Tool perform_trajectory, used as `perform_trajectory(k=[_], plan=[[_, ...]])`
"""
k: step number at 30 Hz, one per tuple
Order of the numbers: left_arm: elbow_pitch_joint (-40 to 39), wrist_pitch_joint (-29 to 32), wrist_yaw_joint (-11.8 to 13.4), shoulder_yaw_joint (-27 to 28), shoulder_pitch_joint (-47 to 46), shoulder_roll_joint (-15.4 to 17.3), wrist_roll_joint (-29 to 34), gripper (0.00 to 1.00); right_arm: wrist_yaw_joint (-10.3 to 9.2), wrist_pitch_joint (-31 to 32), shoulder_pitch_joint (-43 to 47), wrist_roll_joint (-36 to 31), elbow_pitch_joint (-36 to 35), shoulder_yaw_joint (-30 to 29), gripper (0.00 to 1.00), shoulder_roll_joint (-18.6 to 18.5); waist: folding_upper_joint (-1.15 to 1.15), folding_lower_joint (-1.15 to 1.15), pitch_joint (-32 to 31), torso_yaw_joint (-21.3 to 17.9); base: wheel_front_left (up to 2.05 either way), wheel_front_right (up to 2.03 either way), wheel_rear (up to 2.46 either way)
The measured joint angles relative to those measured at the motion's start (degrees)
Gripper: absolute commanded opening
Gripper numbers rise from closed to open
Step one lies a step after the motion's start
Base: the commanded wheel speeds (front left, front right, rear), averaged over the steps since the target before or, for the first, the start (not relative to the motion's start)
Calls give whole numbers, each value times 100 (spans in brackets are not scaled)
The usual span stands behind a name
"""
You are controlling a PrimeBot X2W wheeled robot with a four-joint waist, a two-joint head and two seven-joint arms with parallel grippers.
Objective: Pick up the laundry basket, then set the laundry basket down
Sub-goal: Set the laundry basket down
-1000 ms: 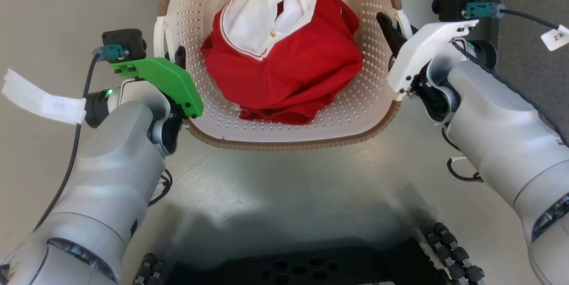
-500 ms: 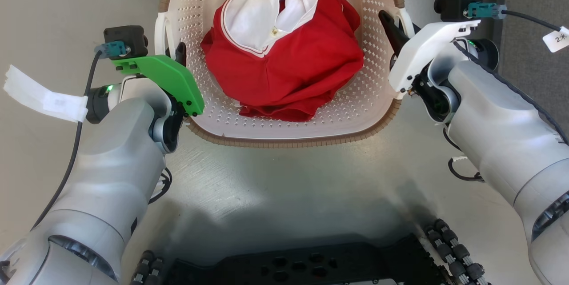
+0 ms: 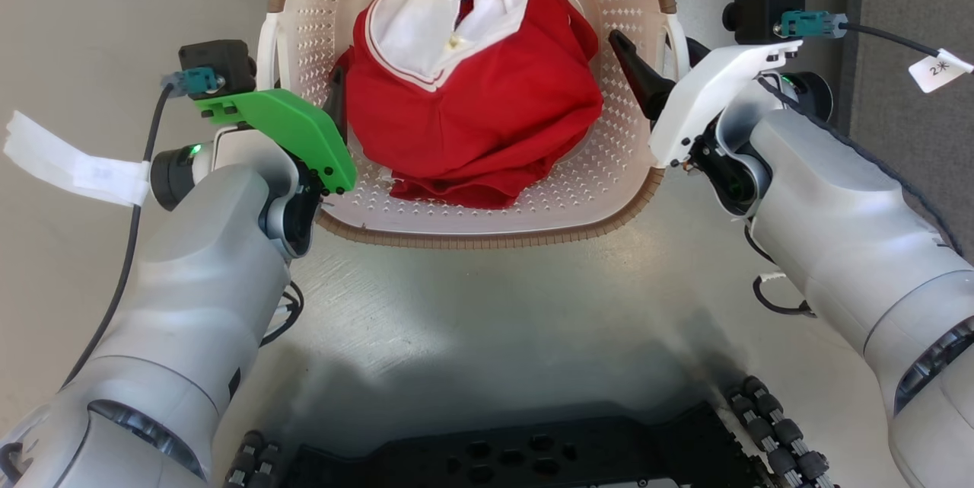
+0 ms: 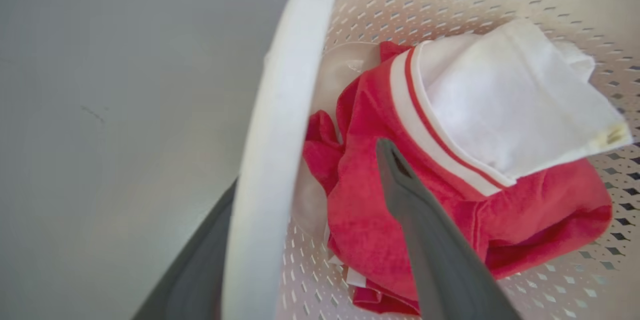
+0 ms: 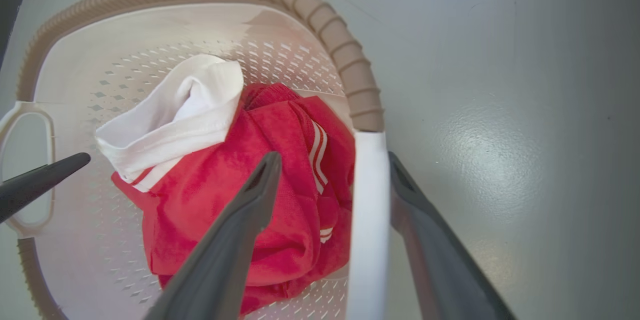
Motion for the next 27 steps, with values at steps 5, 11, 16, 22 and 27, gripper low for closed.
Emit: perform_trajectory(k=[5, 11, 16, 22, 27], plan=[[5, 1, -22, -35, -3, -2, -51, 100, 0, -23, 0, 25, 49, 36, 100, 5, 0, 0, -28, -2, 0, 0, 0], [29, 7, -36, -112, -3, -2, -74, 100, 0, -60, 0, 43, 110, 82, 100, 38, 0, 0, -82, -4, 0, 0, 0], [47, 7, -38, -154, -2, 0, -108, 100, 0, -76, 1, 83, 174, 122, 100, 55, 0, 0, -179, -7, 0, 0, 0], [122, 3, -49, -192, 7, -2, -134, 100, 0, -118, 14, 142, 210, 147, 100, 64, 0, 0, -328, -6, 0, 0, 0], [213, -1, -86, -211, 44, -2, -153, 100, 0, -149, 88, 201, 232, 155, 100, 104, 0, 0, -488, -10, 0, 0, 0]])
